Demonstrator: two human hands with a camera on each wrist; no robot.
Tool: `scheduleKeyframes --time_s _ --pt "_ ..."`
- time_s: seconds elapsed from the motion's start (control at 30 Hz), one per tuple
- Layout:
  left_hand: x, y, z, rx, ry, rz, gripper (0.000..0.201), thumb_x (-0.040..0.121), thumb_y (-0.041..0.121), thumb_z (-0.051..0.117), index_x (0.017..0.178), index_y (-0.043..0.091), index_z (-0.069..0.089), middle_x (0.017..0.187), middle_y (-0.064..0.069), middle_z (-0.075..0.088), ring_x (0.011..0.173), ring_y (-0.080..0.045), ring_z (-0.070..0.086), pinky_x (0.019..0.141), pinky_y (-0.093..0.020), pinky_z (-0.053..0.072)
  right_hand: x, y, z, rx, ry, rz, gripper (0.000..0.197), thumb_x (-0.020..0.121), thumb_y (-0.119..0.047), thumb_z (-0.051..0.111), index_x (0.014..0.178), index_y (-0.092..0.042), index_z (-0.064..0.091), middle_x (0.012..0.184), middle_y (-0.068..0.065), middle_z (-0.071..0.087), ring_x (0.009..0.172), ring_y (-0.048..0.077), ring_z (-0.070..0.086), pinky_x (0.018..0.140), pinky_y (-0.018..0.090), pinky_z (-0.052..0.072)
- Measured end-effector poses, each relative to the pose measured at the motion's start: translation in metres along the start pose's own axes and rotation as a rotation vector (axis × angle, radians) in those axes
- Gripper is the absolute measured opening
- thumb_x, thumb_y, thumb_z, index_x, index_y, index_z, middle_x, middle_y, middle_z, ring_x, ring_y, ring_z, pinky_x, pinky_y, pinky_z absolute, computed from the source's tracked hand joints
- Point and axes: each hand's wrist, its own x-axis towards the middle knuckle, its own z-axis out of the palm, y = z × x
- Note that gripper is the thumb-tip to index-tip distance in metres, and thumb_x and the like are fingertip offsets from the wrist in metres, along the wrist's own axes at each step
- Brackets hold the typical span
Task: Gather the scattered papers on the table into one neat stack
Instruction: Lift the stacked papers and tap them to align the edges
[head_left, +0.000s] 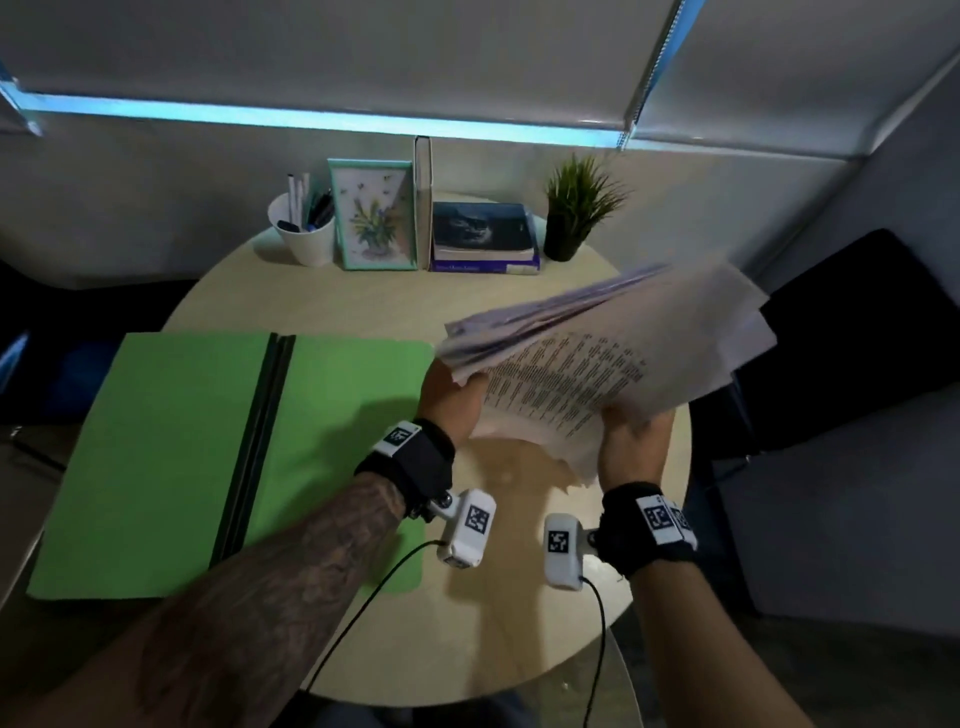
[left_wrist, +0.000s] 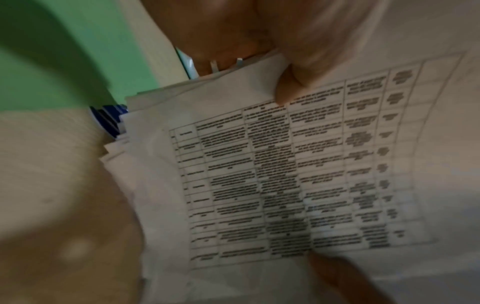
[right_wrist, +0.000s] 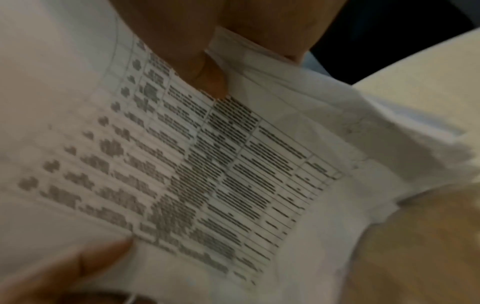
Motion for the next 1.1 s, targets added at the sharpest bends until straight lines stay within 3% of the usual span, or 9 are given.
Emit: scheduleKeyframes --time_s 0.13,0.2,0.37,0.5,0.6,0.7,0.87,1.0,1.1 --pt "0.009 0.012 -0.001 -0.086 0.015 0.091 0.025 0.090 0.001 0.056 0.113 0.003 0.062 0.102 -0.004 0.066 0.094 -0.016 0.061 0.071 -0.007 0.046 0.015 -0.006 -0.004 0.009 0.058 0.016 0.043 0.083 0.006 0.058 0.123 -0.012 0.054 0.117 0.006 0.064 0.107 0.020 0.062 0.094 0.037 0.053" --pt "0.013 0.017 -0.004 -0.122 0.020 0.130 0.026 0.092 0.004 0.057 0.118 0.001 0.060 0.103 -0.004 0.066 0.092 -0.013 0.062 0.070 -0.002 0.045 0.017 -0.005 -0.008 -0.033 0.043 -0.003 0.037 0.084 0.006 0.059 0.116 -0.011 0.056 0.111 0.004 0.066 0.103 0.021 0.063 0.091 0.035 0.054" --pt "0.019 0.019 -0.006 -0.181 0.020 0.140 0.037 0.087 0.011 0.060 0.123 0.007 0.055 0.113 -0.006 0.067 0.101 -0.017 0.063 0.074 -0.006 0.048 0.011 -0.002 -0.003 -0.001 0.023 -0.004 0.063 0.077 0.013 0.049 0.135 -0.011 0.045 0.129 0.008 0.057 0.118 0.020 0.055 0.098 0.035 0.049" --pt "0.020 0.031 -0.007 -0.180 -0.012 0.181 0.039 0.086 0.016 0.055 0.122 0.002 0.057 0.114 -0.009 0.068 0.107 -0.021 0.064 0.086 -0.015 0.049 0.017 -0.013 0.000 0.098 0.090 0.002 0.046 0.078 0.008 0.047 0.122 -0.005 0.055 0.115 0.009 0.063 0.107 0.021 0.058 0.096 0.041 0.050" --pt "0.016 0.047 -0.017 -0.233 -0.021 0.244 0.033 0.087 0.016 0.055 0.117 0.004 0.060 0.113 -0.008 0.069 0.107 -0.017 0.065 0.094 -0.027 0.051 0.023 -0.024 -0.010 0.180 0.100 -0.026 0.049 0.077 0.013 0.049 0.118 -0.013 0.056 0.108 -0.001 0.064 0.101 0.013 0.059 0.090 0.033 0.050" --pt "0.010 0.051 -0.023 -0.248 -0.020 0.262 0.030 0.083 0.011 0.057 0.113 0.011 0.059 0.108 -0.004 0.069 0.101 -0.011 0.066 0.091 -0.024 0.052 0.023 -0.026 -0.018 0.221 0.106 -0.060 0.052 0.078 0.014 0.052 0.119 -0.018 0.052 0.111 0.001 0.063 0.103 0.014 0.060 0.090 0.026 0.051" --pt "0.007 0.035 -0.014 -0.210 0.022 0.148 0.042 0.084 0.008 0.063 0.125 0.008 0.052 0.102 0.004 0.064 0.089 0.006 0.060 0.079 -0.017 0.050 0.018 -0.024 -0.008 0.158 0.049 -0.073 0.043 0.079 0.013 0.046 0.090 -0.027 0.056 0.083 -0.005 0.055 0.070 -0.005 0.051 0.070 0.019 0.044" --pt "0.017 0.052 -0.019 -0.189 -0.015 0.167 0.036 0.082 0.014 0.062 0.116 0.005 0.057 0.105 -0.008 0.067 0.098 -0.020 0.063 0.087 -0.031 0.051 0.029 -0.038 -0.006 0.153 0.018 -0.046 0.045 0.075 0.014 0.046 0.082 -0.027 0.063 0.083 -0.005 0.060 0.081 0.010 0.054 0.078 0.031 0.047" --pt "0.020 0.068 -0.027 -0.178 -0.038 0.267 0.040 0.081 0.020 0.060 0.119 0.006 0.056 0.106 -0.007 0.067 0.099 -0.019 0.064 0.086 -0.029 0.053 0.036 -0.056 -0.010 0.229 0.021 -0.079 0.042 0.076 0.015 0.050 0.106 -0.013 0.059 0.095 0.000 0.061 0.086 0.008 0.057 0.079 0.023 0.048"
